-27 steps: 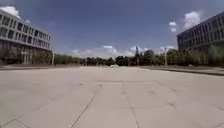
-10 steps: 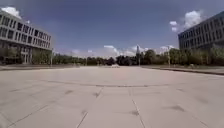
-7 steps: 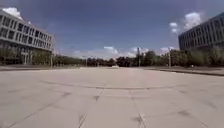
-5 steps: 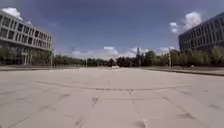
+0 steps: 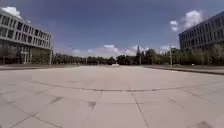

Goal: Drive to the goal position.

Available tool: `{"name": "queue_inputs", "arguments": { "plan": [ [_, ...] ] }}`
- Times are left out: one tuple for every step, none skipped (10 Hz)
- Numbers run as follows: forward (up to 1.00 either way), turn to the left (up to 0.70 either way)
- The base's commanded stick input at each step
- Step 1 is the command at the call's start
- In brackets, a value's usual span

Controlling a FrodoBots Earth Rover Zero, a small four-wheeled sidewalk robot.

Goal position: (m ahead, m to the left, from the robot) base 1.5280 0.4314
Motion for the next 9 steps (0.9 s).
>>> {"name": "queue_inputs", "arguments": {
  "plan": [
    [0.5, 0.01],
    [0.5, 0.01],
    [0.5, 0.01],
    [0.5, 0.01],
    [0.5, 0.01],
    [0.5, 0.01],
    [0.5, 0.01],
    [0.5, 0.01],
    [0.5, 0.01]
  ]
}}
